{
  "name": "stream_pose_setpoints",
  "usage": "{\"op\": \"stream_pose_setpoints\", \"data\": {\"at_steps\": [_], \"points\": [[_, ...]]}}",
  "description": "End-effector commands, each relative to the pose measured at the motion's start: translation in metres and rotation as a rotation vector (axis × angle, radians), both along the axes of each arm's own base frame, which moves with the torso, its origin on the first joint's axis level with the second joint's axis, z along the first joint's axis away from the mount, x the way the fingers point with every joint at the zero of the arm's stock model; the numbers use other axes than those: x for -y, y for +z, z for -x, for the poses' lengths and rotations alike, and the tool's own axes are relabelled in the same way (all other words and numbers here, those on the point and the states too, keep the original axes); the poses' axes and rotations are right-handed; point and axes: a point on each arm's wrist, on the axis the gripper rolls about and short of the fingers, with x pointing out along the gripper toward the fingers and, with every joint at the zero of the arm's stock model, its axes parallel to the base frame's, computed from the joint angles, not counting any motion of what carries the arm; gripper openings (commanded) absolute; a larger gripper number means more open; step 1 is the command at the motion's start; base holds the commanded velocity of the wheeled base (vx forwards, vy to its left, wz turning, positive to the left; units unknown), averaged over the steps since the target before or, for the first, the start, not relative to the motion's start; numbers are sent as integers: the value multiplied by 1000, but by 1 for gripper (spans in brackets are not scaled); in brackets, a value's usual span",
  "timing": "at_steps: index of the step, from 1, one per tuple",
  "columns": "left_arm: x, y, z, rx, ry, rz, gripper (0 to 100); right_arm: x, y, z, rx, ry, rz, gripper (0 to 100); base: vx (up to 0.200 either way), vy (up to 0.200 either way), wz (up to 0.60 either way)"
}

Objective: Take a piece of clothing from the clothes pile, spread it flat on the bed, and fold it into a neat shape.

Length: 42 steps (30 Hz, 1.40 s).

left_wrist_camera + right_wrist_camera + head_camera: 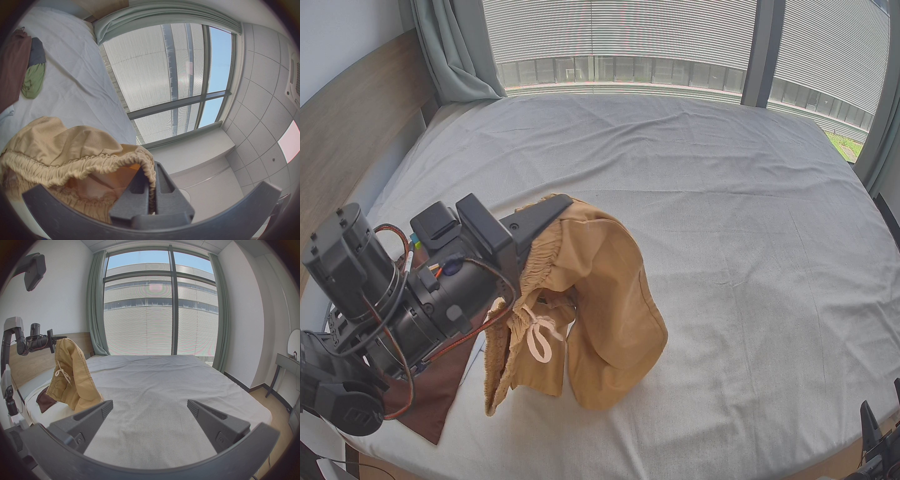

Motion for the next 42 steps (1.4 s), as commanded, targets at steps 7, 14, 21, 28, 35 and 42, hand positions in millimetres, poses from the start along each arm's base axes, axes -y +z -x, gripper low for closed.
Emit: {"op": "stream_pose_setpoints", "data": {"at_steps": [7, 14, 21, 28, 35, 42], "points": [[25, -11, -6, -22, -56, -19, 0, 0, -5, 0, -1, 0, 1, 100, 0, 0, 0], [44, -23, -5, -46, -108, -44, 0, 0, -5, 0, -1, 0, 1, 100, 0, 0, 0], [83, -59, -13, -57, -172, -58, 0, 0, -5, 0, -1, 0, 1, 100, 0, 0, 0], [111, -83, -17, -43, -222, -44, 0, 0, -5, 0, -1, -1, 1, 100, 0, 0, 0], [125, -88, -10, -60, -279, 11, 0, 0, -5, 0, -1, -1, 2, 100, 0, 0, 0], [131, -86, -3, -69, -402, 22, 0, 0, -5, 0, -1, -1, 2, 100, 0, 0, 0]]}}
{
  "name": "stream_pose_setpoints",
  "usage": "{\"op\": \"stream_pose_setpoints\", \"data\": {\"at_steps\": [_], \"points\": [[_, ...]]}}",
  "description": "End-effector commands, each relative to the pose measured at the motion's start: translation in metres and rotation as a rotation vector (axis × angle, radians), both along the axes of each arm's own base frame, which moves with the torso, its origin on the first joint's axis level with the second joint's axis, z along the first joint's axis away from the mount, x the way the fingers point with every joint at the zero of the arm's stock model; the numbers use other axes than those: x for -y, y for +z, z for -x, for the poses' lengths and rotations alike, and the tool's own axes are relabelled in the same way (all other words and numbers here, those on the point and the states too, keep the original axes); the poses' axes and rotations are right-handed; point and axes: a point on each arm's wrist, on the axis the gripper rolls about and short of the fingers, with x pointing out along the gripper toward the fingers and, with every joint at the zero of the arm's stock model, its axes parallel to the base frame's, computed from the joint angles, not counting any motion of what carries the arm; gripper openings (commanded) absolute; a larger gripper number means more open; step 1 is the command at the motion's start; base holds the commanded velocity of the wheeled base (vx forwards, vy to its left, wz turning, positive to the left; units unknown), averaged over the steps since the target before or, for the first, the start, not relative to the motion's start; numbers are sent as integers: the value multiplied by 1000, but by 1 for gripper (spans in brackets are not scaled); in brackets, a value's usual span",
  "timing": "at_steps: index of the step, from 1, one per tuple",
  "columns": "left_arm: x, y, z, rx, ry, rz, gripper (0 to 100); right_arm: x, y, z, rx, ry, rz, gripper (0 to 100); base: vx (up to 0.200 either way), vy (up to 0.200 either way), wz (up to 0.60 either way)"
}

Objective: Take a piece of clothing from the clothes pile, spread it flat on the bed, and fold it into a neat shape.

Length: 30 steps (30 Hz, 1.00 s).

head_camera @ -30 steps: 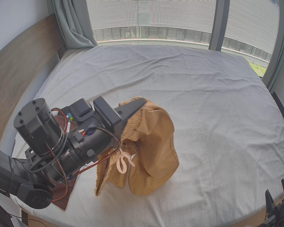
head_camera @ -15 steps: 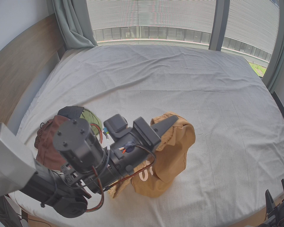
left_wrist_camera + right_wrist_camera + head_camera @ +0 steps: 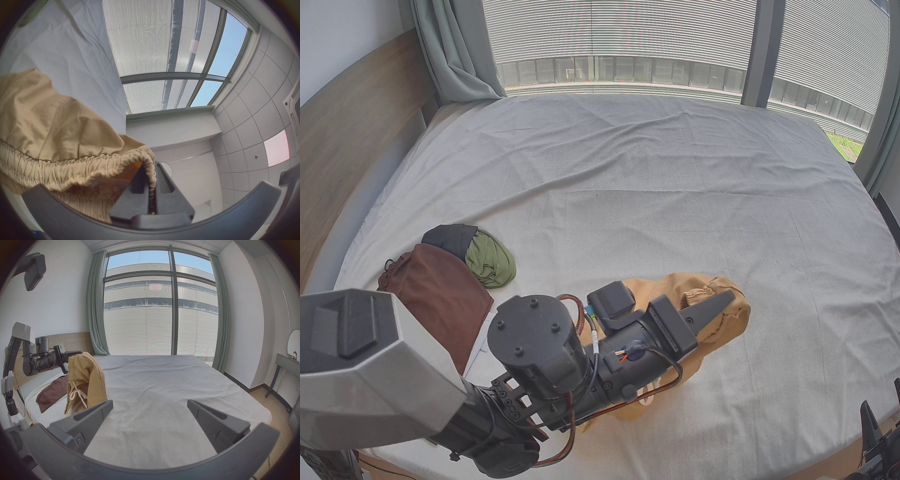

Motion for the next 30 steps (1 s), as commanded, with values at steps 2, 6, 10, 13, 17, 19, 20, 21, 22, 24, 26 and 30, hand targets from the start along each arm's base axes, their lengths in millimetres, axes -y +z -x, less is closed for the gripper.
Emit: {"op": "stream_pose_setpoints", "data": {"at_steps": [2, 6, 10, 13, 17, 19, 20, 21, 22, 24, 26, 30], "points": [[12, 2, 7, -18, -117, 28, 0, 0, -5, 0, -1, 1, 0, 100, 0, 0, 0], [20, 16, 7, 6, -153, 75, 0, 0, -5, 0, -1, 1, 0, 100, 0, 0, 0], [26, 33, 13, 42, -190, 119, 0, 0, -5, 0, -1, 1, 0, 100, 0, 0, 0], [24, 46, 18, 58, -198, 152, 0, 0, -5, 0, -1, 1, 0, 100, 0, 0, 0], [13, 71, 23, 61, -211, 221, 0, 0, -5, 0, -1, 1, 2, 100, 0, 0, 0], [5, 87, 26, 59, -218, 258, 0, 0, -5, 0, -1, 1, 2, 100, 0, 0, 0], [3, 91, 27, 60, -218, 264, 0, 0, -5, 0, -1, 1, 2, 100, 0, 0, 0], [0, 98, 28, 67, -218, 274, 0, 0, -5, 0, -1, 1, 0, 100, 0, 0, 0], [-2, 105, 29, 74, -217, 285, 0, 0, -5, 0, -1, 1, 2, 100, 0, 0, 0], [-6, 113, 31, 82, -215, 295, 0, 0, -5, 0, -1, 1, 2, 100, 0, 0, 0], [-9, 115, 27, 84, -198, 295, 0, 0, -5, 0, -1, 1, 0, 100, 0, 0, 0], [-24, 123, 19, 103, -157, 307, 0, 0, -5, 0, -1, 1, 0, 100, 0, 0, 0]]}}
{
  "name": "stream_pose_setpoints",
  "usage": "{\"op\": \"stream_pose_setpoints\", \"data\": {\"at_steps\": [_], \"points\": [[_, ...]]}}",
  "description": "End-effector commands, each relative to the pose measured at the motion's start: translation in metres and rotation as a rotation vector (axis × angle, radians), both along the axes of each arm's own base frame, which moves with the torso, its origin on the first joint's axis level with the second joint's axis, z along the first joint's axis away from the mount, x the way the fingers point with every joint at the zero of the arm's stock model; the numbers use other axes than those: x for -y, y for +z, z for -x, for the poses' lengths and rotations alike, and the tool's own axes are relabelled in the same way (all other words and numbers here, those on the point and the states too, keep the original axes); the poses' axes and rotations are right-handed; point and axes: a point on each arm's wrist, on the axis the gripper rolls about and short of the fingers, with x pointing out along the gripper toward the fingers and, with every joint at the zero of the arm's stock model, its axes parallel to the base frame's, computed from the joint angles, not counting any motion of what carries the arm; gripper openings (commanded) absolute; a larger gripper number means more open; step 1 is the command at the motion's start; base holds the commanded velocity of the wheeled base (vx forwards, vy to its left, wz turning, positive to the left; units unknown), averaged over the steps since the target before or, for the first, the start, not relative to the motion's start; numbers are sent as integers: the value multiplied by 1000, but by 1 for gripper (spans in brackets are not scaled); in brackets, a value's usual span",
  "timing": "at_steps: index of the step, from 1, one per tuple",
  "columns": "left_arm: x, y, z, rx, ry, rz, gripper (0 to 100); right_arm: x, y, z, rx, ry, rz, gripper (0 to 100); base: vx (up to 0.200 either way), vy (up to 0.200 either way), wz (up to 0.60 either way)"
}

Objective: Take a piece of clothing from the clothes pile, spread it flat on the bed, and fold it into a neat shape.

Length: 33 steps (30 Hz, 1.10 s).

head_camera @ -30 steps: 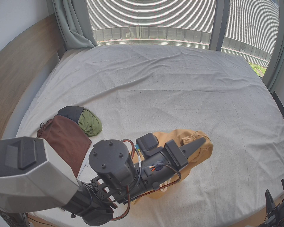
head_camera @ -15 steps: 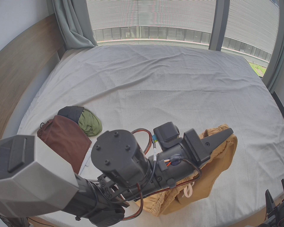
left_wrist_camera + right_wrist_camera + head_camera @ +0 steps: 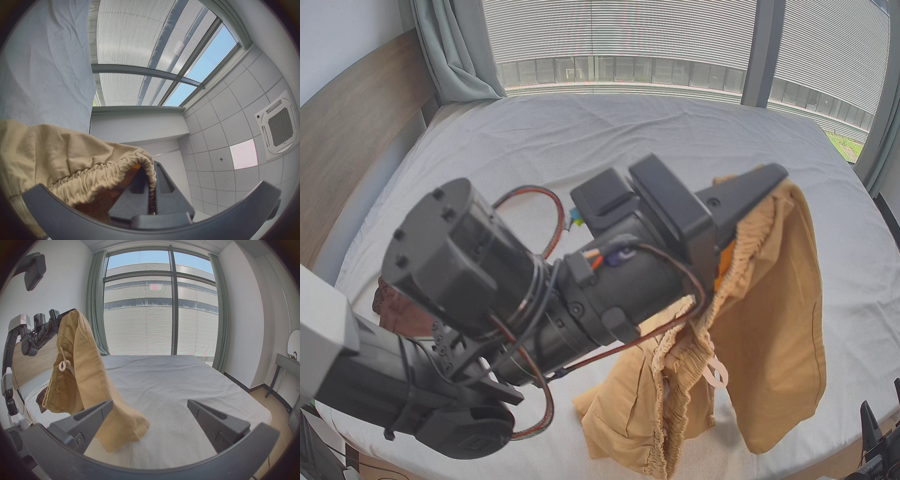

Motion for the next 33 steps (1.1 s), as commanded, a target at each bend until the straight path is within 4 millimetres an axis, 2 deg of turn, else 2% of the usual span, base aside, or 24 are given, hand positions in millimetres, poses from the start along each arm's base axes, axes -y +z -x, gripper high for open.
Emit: {"op": "stream_pose_setpoints", "data": {"at_steps": [1, 2, 3, 5, 12, 16, 24, 33], "points": [[-19, 19, -1, 29, 35, 41, 0, 0, -5, 0, -1, 0, 0, 100, 0, 0, 0], [-19, 19, -1, 29, 35, 41, 0, 0, -5, 0, -1, 0, 0, 100, 0, 0, 0], [-31, 1, -9, 0, 80, -11, 0, 0, -5, 0, -1, 0, 0, 100, 0, 0, 0], [-37, -11, -13, -18, 100, -50, 0, 0, -5, 0, -1, 0, 0, 100, 0, 0, 0], [-62, -38, -28, -7, 191, -144, 0, 0, -5, 0, -1, 0, 0, 100, 0, 0, 0], [-81, -65, -37, 12, 229, -232, 0, 0, -5, 0, -1, 0, 0, 100, 0, 0, 0], [-92, -83, -46, 3, 290, -304, 0, 0, -5, 0, -1, 0, -2, 100, 0, 0, 0], [-108, -88, -54, -19, 347, -324, 0, 0, -5, 0, -1, 0, -2, 100, 0, 0, 0]]}}
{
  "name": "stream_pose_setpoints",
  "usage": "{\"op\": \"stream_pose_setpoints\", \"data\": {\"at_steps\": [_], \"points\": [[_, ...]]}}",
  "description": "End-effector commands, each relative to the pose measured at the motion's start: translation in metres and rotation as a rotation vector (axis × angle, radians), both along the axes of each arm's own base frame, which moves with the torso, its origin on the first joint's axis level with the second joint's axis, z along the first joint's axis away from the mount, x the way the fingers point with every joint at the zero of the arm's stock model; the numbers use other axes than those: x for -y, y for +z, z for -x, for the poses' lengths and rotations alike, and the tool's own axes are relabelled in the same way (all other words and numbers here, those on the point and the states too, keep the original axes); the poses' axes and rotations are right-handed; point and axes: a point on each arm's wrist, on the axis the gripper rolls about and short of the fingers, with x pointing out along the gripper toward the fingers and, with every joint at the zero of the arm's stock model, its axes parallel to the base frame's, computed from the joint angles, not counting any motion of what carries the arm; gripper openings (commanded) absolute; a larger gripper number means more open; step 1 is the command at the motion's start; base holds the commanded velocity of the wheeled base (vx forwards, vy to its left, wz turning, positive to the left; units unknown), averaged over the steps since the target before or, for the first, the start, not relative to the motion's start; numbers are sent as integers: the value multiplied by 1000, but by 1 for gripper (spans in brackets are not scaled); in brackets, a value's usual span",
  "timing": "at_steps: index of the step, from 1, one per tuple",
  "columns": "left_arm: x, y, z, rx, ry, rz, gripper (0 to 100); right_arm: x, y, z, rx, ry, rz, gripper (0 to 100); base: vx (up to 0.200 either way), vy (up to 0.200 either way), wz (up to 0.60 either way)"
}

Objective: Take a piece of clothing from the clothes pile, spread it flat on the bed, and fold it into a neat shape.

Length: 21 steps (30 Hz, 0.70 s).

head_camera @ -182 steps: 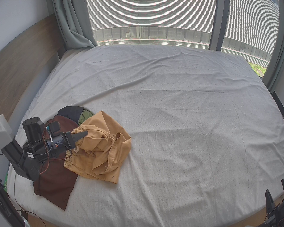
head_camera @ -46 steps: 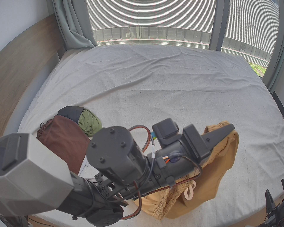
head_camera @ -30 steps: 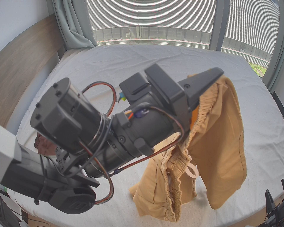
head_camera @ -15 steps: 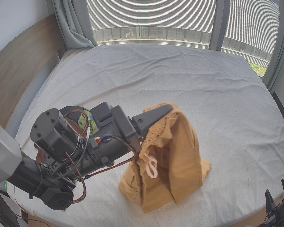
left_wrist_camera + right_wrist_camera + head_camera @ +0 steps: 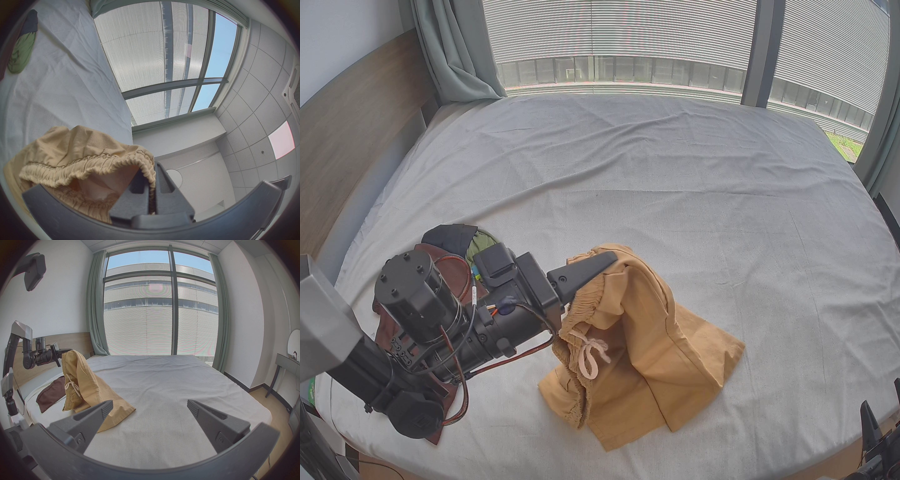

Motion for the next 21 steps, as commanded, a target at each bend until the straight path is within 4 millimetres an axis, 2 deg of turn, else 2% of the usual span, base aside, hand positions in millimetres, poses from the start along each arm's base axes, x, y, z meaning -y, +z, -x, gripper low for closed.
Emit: {"op": "stream_pose_setpoints", "data": {"at_steps": [1, 11, 21], "points": [[-8, -6, -3, -11, 30, -21, 0, 0, -5, 0, -1, 1, 0, 100, 0, 0, 0], [-31, -36, -20, -32, 136, -141, 0, 0, -5, 0, -1, 1, 0, 100, 0, 0, 0], [-51, -41, -26, -45, 197, -164, 0, 0, -5, 0, -1, 1, 0, 100, 0, 0, 0]]}}
